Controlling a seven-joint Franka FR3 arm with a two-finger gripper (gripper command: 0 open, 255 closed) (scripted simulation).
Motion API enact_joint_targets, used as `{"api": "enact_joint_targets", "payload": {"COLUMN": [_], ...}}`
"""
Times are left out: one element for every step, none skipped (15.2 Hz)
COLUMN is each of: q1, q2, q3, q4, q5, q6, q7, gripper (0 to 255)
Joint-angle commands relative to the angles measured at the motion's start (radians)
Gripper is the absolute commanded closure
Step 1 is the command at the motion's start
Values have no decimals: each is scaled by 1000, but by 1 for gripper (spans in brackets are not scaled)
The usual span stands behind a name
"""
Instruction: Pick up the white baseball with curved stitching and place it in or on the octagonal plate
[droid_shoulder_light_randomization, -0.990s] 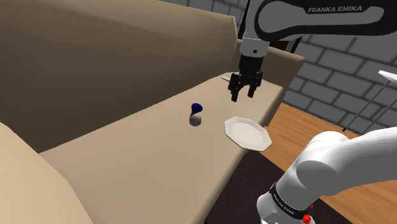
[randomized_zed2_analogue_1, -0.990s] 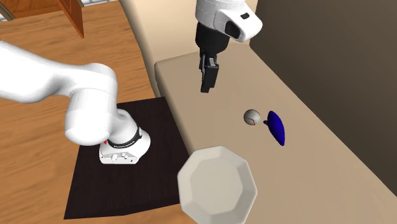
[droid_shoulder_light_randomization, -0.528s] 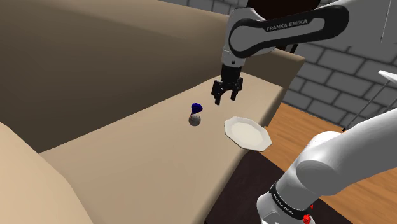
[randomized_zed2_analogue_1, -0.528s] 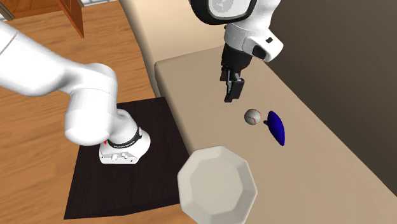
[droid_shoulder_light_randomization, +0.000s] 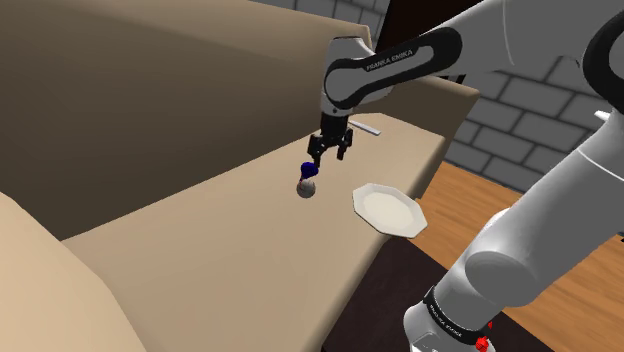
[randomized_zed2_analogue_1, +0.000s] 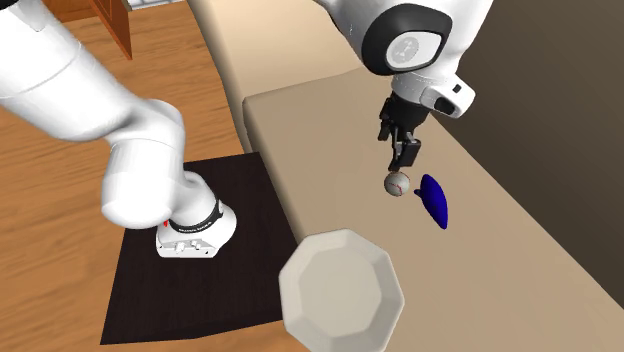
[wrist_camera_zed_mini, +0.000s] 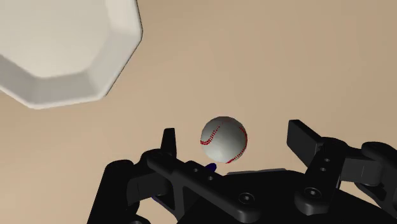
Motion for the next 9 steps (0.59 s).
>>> {"api": "enact_joint_targets", "payload": {"q1": [-2,-2,-3,-3,-3,-3,-2,-3,-3], "q2": [77,115,152,190,227,265,294,301,308], "q3": [0,0,0,0,-1,-1,-2,-3,-4], "q4": [39,63,88,114,141,170,193,188,182], "q5": [-12,-18,-24,-30,-36,-42,-46,-47,-49], "q6": [47,66,82,98,112,125,134,147,159], "q7": [2,3,5,6,8,10,11,12,12], "gripper": [0,0,0,0,0,0,0,0,0]}}
